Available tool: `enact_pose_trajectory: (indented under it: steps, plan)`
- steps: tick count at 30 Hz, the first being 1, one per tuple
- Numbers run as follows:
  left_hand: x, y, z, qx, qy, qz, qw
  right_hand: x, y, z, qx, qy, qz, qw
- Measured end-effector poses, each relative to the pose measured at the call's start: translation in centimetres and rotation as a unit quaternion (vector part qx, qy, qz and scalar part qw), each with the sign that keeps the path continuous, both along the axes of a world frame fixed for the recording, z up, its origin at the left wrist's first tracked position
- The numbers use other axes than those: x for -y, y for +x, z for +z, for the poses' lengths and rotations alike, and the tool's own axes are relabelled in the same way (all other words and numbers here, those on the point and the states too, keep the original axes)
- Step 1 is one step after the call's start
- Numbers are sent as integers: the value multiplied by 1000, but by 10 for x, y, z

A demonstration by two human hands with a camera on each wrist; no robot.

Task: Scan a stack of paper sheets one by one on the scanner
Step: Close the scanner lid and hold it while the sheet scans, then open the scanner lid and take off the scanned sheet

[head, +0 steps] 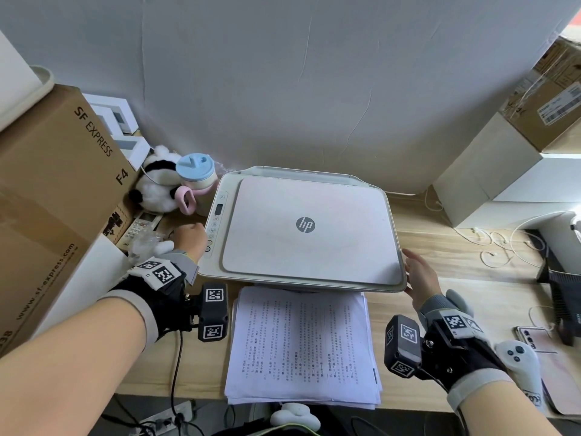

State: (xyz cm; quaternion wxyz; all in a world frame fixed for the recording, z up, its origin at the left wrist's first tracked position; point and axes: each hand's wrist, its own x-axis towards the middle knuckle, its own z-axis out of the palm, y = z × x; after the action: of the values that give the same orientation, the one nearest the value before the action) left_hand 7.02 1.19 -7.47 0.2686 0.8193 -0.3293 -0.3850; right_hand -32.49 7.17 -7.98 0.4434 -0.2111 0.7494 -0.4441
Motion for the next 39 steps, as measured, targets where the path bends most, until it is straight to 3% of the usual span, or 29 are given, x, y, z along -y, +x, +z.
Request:
enact_pose_trajectory:
  steps: [4,9,13,15,18,21,26,30,39]
  plan:
    - [8,-12,11,6,-62,-20,998,5,2,2,-41,2,27,999]
    - [17,-16,-2,-67,-11,-56,996,11,5,5,-46,31,15,998]
    - [19,-20,3,-106,0,-36,994,12,1,12,-9,29,-22,999]
    - [24,-20,11,-143,-4,11,990,15,-3,16,14,7,-37,999]
    - [36,-17,27,-242,-69,90,964,27,-6,33,118,-61,-72,989]
    - [53,-16,47,-343,-131,150,918,46,-8,59,229,-130,-92,960]
    - [87,-24,89,-413,-197,187,869,84,-2,95,268,-239,-75,930]
    - [119,-31,108,-405,-230,168,869,117,4,110,243,-261,-34,934]
    - [163,-56,122,-297,-270,104,910,177,15,113,168,-246,-11,955]
